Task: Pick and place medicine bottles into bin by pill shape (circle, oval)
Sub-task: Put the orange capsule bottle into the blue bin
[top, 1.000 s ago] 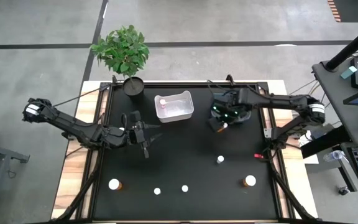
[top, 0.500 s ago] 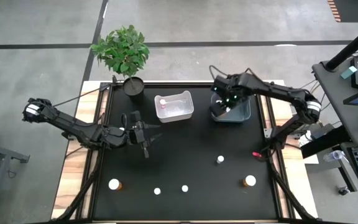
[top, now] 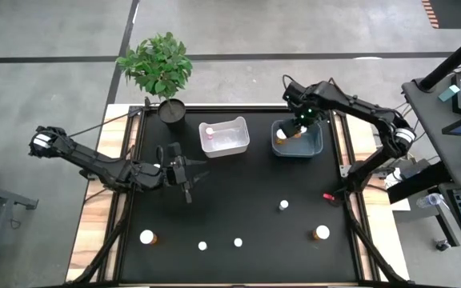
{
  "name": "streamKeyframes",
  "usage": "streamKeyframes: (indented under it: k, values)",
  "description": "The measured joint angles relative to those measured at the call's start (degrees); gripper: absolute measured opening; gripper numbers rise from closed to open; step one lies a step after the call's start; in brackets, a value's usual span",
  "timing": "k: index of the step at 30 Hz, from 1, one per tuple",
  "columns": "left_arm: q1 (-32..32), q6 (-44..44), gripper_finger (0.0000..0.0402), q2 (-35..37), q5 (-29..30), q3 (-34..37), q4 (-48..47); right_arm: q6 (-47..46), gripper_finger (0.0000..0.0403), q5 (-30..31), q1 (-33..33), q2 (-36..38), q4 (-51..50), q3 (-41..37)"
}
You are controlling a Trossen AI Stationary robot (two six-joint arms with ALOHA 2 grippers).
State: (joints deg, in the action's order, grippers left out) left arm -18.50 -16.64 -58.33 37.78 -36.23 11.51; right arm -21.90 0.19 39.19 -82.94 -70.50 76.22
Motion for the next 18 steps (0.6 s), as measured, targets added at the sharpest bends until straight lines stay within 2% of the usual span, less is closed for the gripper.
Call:
streamKeyframes:
  k: [14,18]
  values:
    - [0.0,0.26,0.0136,0.0,0.0,0.0,0.0,5.74,0.0201,0.03,6.63,0.0,5.92,-9.91]
    - [-0.02,0.27,0.0136,0.0,0.0,0.0,0.0,6.99,0.0201,2.62,7.3,0.0,8.03,-12.47]
